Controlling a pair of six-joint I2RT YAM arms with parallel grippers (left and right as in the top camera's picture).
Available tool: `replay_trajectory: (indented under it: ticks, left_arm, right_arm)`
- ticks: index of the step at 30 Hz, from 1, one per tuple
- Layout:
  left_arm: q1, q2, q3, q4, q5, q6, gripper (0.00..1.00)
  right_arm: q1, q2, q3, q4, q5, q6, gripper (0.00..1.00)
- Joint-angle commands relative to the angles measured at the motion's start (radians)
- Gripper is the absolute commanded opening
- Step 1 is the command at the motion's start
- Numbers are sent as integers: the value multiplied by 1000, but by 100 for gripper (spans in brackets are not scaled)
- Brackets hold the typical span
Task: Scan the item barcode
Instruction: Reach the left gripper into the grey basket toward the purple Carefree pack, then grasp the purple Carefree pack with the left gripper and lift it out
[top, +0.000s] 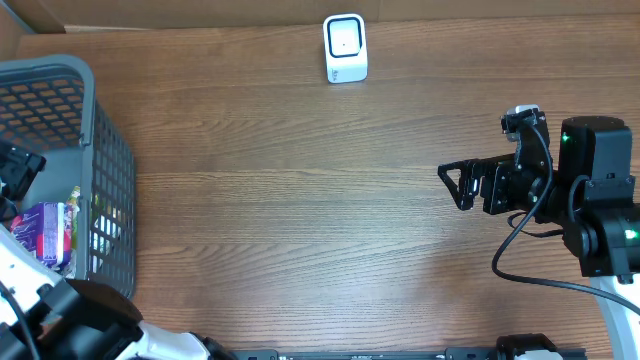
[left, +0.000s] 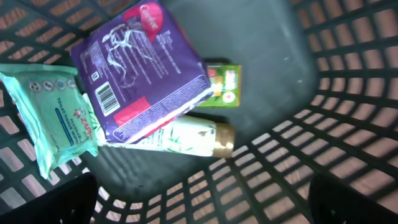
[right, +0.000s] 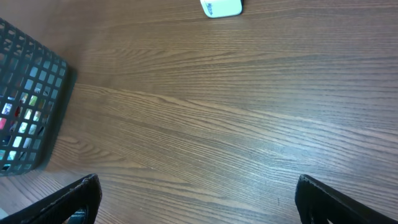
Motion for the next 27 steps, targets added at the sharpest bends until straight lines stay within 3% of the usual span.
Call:
replay_trajectory:
  ticks: [1,10,18,21,27]
  left_arm:
    - [1,38,13,-6,-61,-17,100]
    - [-2,84,-77,110,-214,14,100]
    - [-17,84,-145,191,-215,169,97]
    - [-25,84,-172,228,-243,198,100]
    - [-28,84,-289,316,-245,297,100]
  right_arm:
    - [3,0,25,2,-12,3,100]
    - [3,28,25,-4,-11,3,99]
    - [3,103,25,9,0,3,98]
    - [3,126,25,-3,0,3,92]
    - [3,129,25,2,0,3,91]
